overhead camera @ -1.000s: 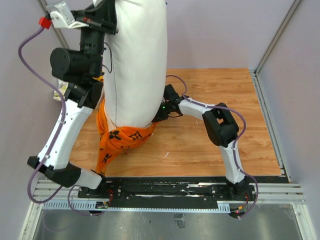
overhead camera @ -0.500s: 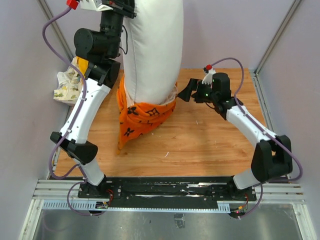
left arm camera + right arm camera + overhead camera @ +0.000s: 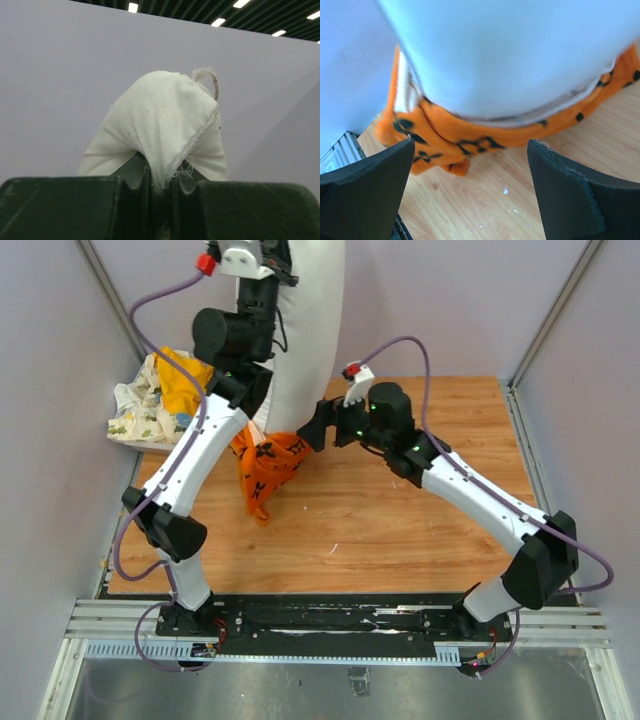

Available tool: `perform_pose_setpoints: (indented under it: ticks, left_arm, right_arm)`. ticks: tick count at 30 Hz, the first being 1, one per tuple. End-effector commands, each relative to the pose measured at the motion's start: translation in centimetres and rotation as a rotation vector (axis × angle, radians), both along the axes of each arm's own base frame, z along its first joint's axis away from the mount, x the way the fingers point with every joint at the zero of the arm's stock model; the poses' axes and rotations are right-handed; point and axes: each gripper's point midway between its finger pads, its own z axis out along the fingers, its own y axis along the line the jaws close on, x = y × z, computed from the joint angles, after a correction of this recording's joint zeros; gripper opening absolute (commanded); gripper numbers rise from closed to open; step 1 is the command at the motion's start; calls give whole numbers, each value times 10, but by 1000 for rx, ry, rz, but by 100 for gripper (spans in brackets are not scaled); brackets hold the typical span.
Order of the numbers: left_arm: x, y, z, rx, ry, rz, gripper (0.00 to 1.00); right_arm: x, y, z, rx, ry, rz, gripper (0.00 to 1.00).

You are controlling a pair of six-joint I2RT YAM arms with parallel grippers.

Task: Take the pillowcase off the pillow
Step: Remove the pillow from the pillowcase.

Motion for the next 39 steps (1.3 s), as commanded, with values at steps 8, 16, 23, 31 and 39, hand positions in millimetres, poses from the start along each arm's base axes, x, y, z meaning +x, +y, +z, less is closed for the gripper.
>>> perform_pose_setpoints:
  ticks: [8,16,23,31,39]
  left_arm:
    - [11,2,-5,-47,-67,299,0]
    - [26,2,-14,-81,-21,323,0]
    - [26,6,-13,-101,-10,326,0]
    - [19,25,-2,-125,-12,363,0]
    - [-3,97,22,-332,42,338,0]
  right_arm:
    - [-22,77,-13,-125,-2,-3,87]
    - [-21,71,-62,-150,78,-114,85]
    - [-23,97,-96,-134,157,-53,81]
    - [-47,105,-162,-221,269,48,2]
    - [-92,88,-246,-399,385,158,1]
